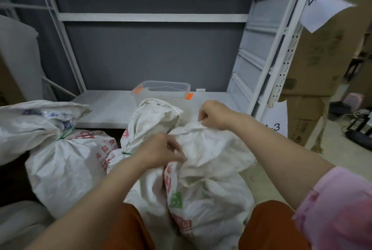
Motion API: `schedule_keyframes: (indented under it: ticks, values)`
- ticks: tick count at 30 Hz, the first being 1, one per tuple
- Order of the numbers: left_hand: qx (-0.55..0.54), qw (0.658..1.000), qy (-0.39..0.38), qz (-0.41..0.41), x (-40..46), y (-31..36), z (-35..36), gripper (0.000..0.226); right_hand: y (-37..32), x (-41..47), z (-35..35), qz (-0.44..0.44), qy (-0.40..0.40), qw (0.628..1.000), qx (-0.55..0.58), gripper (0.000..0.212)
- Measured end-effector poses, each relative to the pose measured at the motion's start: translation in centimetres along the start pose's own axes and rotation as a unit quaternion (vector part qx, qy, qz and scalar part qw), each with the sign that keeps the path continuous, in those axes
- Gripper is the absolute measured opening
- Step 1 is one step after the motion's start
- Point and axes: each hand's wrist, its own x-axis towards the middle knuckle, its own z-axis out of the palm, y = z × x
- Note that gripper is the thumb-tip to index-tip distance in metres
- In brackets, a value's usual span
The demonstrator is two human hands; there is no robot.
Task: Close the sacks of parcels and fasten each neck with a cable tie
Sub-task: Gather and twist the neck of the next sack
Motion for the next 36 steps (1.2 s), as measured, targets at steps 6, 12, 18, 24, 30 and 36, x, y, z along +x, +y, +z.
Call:
schedule_keyframes:
  ticks: [6,12,18,24,30,36]
  values:
    - [0.005,0.979,0.183,0.09,3.1,4.3,-6.7,0.037,-3.5,-1.7,-8.5,-0.168,0.153,0.972,0.067,0.009]
    - [0.001,0.956,0.267,0.123,4.6,6.6,-8.3,0.022,-2.5,-2.4,-9.4,-0.149,0.159,0.96,0.174,0.008]
    - [0.039,0.926,0.338,0.163,3.8,6.5,-8.8,0.026,-0.4,-1.3,-7.6,-0.068,0.15,0.979,0.12,0.025]
    - [0.034,0.926,0.347,0.144,2.9,5.5,-9.7,0.029,-1.8,-0.9,-6.5,-0.087,0.071,0.985,0.129,0.02]
    - [0.207,0.916,0.336,0.065,2.2,4.4,-10.6,0.033,-2.7,-0.6,-6.4,-0.052,0.27,0.96,0.046,0.003]
    - [0.114,0.979,0.141,0.096,1.4,7.3,-11.7,0.039,-4.2,-1.0,-5.6,-0.182,0.415,0.889,-0.072,0.017]
